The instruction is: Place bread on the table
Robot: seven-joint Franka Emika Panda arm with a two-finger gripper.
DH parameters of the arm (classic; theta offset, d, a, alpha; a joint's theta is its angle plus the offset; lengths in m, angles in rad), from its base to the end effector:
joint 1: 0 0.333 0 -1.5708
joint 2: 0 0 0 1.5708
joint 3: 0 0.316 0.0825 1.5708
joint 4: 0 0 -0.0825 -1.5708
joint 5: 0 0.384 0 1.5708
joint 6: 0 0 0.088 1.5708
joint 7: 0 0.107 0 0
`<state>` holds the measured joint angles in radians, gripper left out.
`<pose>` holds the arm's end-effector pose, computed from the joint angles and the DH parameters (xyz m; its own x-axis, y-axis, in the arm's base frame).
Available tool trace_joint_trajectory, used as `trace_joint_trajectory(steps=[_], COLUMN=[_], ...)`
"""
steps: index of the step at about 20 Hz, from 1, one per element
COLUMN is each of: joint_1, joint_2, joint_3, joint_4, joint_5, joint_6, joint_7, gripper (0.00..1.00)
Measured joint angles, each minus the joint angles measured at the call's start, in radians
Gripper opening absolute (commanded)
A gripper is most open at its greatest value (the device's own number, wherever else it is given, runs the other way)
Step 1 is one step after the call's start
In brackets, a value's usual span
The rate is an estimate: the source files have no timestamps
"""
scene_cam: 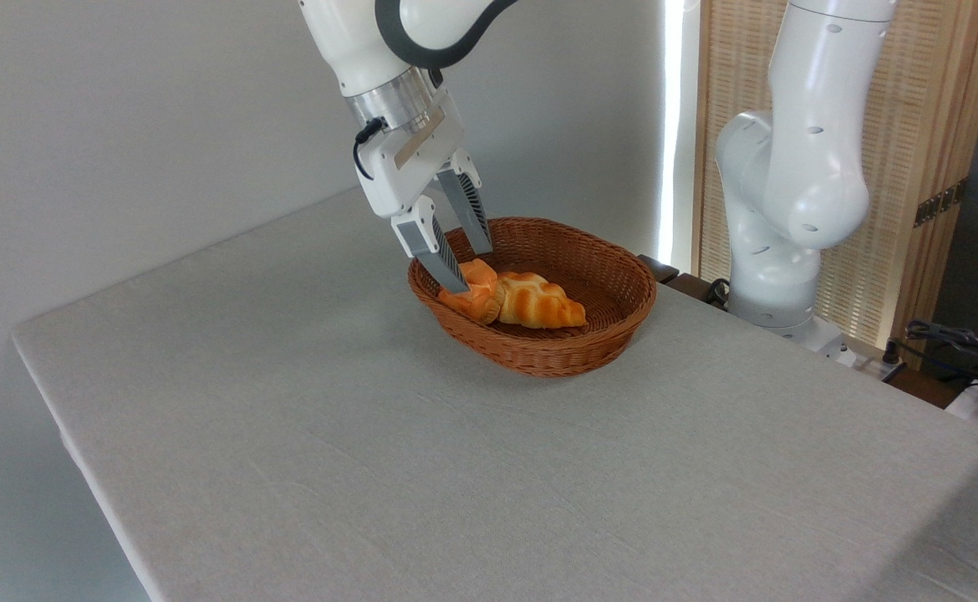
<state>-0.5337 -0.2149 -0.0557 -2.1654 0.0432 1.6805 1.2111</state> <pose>0.3815 -0.2513 0.4670 -0.2491 -0.9579 -0.1427 -0.9493 0.2123 0.2318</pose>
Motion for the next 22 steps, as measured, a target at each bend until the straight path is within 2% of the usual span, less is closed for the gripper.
trace_joint_trajectory(steps=[3,4,7,12,15,22], joint_1=[0.0,0.0,0.0,0.0,0.0,0.0], joint_2=[0.007,0.007,0.008,0.008,0.008,0.008], joint_3=[0.0,-0.001,-0.002,-0.003,-0.003,-0.003], joint_4=[0.0,0.0,0.0,0.0,0.0,0.0], joint_5=[0.0,0.0,0.0,0.0,0.0,0.0], joint_6=[0.002,0.002,0.002,0.002,0.002,0.001], joint_7=[0.0,0.0,0.0,0.0,0.0,0.0], gripper=[0.99,0.93,0.67,0.58,0.35,0.34])
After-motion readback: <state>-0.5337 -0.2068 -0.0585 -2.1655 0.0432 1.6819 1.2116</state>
